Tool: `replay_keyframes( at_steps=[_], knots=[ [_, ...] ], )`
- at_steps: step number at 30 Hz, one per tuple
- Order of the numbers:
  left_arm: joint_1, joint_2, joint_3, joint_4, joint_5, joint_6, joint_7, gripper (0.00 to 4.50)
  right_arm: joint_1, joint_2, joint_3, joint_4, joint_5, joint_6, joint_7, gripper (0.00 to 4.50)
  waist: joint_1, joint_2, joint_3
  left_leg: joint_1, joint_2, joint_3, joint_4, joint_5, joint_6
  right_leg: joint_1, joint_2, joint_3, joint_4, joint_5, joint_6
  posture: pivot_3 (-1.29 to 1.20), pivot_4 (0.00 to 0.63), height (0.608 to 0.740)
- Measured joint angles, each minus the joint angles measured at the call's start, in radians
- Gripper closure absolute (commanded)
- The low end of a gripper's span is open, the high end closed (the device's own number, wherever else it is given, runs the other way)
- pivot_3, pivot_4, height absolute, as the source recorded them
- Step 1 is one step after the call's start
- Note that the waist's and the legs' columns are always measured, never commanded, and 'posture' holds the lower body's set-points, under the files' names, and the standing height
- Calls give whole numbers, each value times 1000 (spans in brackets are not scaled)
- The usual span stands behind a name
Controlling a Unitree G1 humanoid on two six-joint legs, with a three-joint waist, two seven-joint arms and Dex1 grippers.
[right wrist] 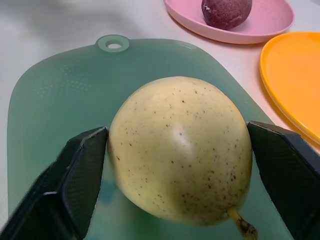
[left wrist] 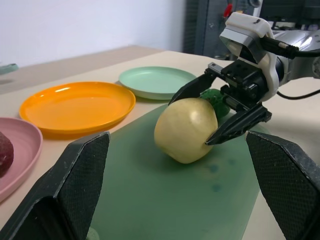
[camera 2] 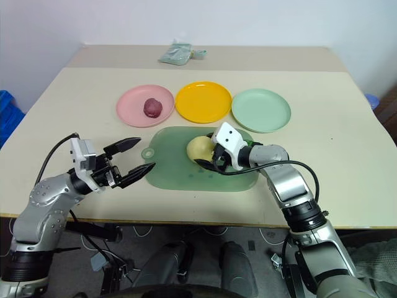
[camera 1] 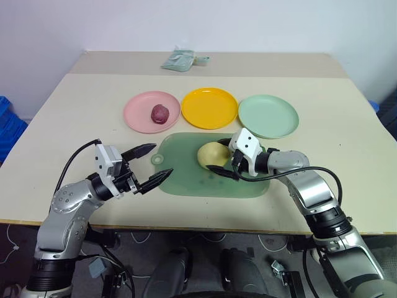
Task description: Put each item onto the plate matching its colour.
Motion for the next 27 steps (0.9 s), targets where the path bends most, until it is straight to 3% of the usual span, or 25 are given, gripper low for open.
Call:
replay_keyframes(
  at_steps=[11,15,17,22,27],
  knots=[
    [0,0,0,-3,0,0,27,0,-14,9,-48,2,50,60,-11,1121,0,1,1,0,0,0,0,0,0,0,0,0,0,0,0,0,150,740],
    [-2,-9,0,-3,-2,0,43,0,-170,52,-143,111,98,74,-59,1121,-7,4,3,0,0,0,0,0,0,-1,0,0,0,0,0,0,150,740],
    [-3,-15,0,-6,-2,1,52,0,-267,61,-177,208,89,38,-97,1121,-9,4,3,0,0,0,-1,0,0,-1,0,0,0,1,0,0,150,740],
    [-1,-34,0,-29,-3,1,80,0,-536,132,-199,688,22,-173,-177,1121,-28,4,3,0,0,1,-6,2,1,-3,0,0,-1,2,2,0,150,740],
    [13,-41,6,-42,-3,-3,105,0,-669,193,-209,1083,-28,-370,-245,1121,-39,4,3,0,0,1,-15,8,-7,-8,0,1,-1,1,0,0,150,740]
  ],
)
